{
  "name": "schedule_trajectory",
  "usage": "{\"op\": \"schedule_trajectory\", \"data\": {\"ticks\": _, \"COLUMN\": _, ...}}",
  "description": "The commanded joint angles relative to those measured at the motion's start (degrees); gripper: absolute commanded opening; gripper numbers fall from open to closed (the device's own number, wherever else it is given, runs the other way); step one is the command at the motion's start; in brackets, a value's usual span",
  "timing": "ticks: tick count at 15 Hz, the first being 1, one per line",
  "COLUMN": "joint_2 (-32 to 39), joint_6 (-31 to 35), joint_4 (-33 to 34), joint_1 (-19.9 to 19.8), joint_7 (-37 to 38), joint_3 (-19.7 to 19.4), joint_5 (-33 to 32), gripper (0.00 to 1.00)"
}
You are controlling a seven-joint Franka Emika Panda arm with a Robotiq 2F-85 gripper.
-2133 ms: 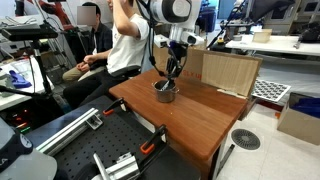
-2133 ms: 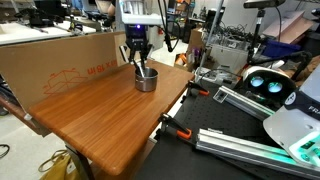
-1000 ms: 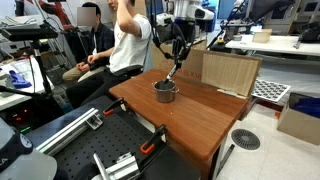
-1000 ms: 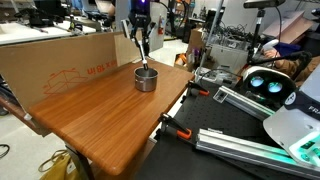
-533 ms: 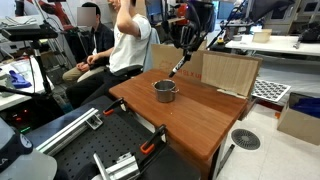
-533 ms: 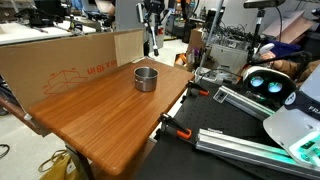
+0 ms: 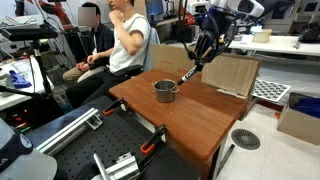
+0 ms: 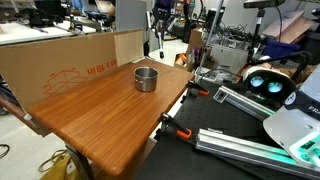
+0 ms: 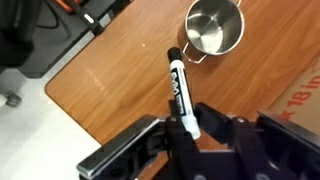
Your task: Remove the marker from the silver cup and place it on the table
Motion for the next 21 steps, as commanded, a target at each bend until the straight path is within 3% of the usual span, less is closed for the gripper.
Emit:
{"op": "schedule_trajectory", "data": {"ticks": 1, "joint_2": 6.58, "joint_6": -3.78, "joint_4": 7.02, "joint_1": -1.25, "joint_7": -0.73, "joint_3": -0.18, "joint_5": 2.34, "gripper": 0.06}}
{"op": "schedule_trajectory", "data": {"ticks": 12, "joint_2": 23.06, "joint_6": -1.33, "joint_4": 20.79, "joint_1": -0.89, "joint_7": 4.91, "joint_3": -0.86, "joint_5": 0.64, "gripper": 0.06}}
{"op": "schedule_trajectory", "data": {"ticks": 21, "joint_2": 31.93, "joint_6": 1.09, "joint_4": 30.57, "joint_1": 0.26, "joint_7": 10.8, "joint_3": -3.8, "joint_5": -3.13, "gripper": 0.06}}
